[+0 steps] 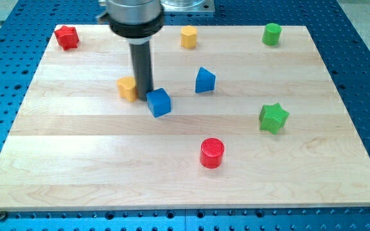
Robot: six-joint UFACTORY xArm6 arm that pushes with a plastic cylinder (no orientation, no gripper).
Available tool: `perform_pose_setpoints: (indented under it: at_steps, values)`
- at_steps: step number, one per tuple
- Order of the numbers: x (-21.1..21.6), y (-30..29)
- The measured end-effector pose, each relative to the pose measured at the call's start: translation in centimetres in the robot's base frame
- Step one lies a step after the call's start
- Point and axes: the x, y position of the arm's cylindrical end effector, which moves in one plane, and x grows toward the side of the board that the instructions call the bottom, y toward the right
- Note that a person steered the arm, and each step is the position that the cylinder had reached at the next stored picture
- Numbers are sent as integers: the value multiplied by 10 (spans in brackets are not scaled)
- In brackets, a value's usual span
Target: Slide the heart at the center left of the board
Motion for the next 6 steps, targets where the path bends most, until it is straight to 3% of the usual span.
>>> perform_pose_setpoints:
  at_steps: [1, 2, 3, 4, 6]
  values:
    - [-6, -70]
    - [-33, -43]
    - [-29, -69]
    - [5, -112]
    - [-20, -120]
